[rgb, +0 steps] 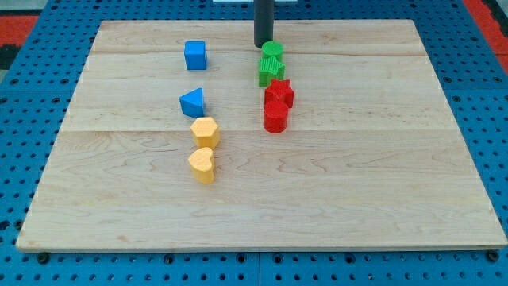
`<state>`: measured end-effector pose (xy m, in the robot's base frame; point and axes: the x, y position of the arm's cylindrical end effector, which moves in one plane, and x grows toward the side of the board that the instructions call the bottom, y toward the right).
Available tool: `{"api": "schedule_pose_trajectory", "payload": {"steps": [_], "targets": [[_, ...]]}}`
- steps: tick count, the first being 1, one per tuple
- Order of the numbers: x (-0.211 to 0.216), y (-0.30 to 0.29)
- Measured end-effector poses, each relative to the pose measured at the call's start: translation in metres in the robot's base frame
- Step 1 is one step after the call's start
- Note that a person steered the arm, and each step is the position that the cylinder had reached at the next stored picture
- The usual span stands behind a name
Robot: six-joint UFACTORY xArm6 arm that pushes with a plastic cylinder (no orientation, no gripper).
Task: Move blue cube near blue triangle
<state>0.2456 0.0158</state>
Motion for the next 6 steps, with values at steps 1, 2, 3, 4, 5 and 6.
{"api": "schedule_pose_trajectory", "payload": {"steps": [1,2,3,4,5,6], "targets": [[-0.013,0.000],[-0.015,-0.061],[0.009,-0.075],[0.050,-0.081],[0.021,-0.075],[-0.002,-0.133]]}}
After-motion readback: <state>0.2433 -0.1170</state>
